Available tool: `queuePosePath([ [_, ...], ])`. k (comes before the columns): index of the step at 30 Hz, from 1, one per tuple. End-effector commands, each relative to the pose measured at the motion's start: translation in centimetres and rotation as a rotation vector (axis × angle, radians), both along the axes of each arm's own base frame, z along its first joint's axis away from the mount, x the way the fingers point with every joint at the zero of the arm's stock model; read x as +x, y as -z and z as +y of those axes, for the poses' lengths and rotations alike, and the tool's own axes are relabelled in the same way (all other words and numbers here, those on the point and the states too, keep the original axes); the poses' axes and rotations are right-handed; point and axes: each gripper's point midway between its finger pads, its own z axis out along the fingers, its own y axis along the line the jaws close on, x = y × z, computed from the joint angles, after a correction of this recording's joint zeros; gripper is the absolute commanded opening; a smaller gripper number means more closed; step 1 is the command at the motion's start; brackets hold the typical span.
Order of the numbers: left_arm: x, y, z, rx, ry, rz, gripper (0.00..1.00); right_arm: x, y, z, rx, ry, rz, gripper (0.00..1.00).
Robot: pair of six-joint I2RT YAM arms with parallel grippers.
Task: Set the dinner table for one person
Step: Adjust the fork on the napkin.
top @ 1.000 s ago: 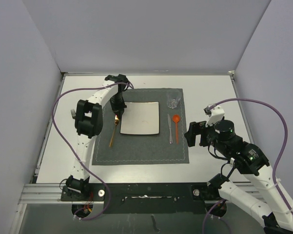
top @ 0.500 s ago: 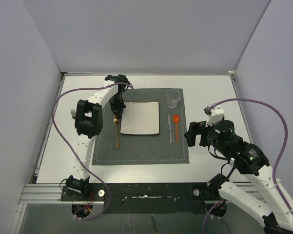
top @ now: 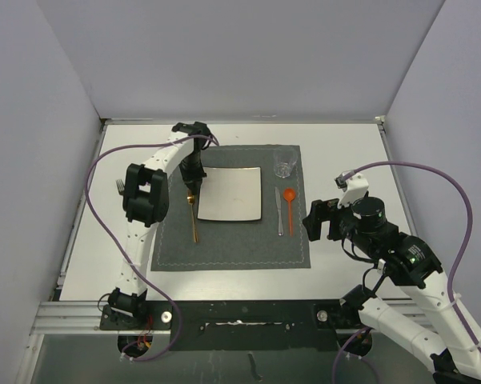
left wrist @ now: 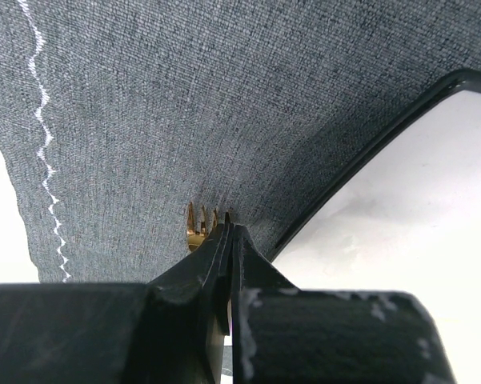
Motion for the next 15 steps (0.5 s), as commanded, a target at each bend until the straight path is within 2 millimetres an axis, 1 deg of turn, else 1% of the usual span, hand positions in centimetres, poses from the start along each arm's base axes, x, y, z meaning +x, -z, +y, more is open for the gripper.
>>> queuePosePath([
  [1, 1.6, -1.7, 0.2, 0.004, 0.007, -0.063, 0.0, 0.3, -1.7, 0.2, 0.036, 0.003, -0.055, 0.98],
  [5, 1.9, -1.3, -0.2, -0.006, 0.016, -0.059, 0.0, 0.3, -1.7, 0.1, 0.037, 0.006, -0.056, 0.98],
  [9, 1.8, -1.0, -0.6, -0.007, 0.028, -0.046, 0.0, 0.3, -1.7, 0.0, 0.037, 0.009, -0.056, 0.98],
  [13, 1.6, -1.2, -0.9, -0.013, 0.036, -0.051, 0.0, 0.3, -1.7, 0.1, 0.037, 0.009, -0.055, 0.98],
  [15, 1.5, -1.7, -1.0, -0.014, 0.036, -0.056, 0.0, 0.4, -1.7, 0.2, 0.038, 0.005, -0.054, 0.98],
])
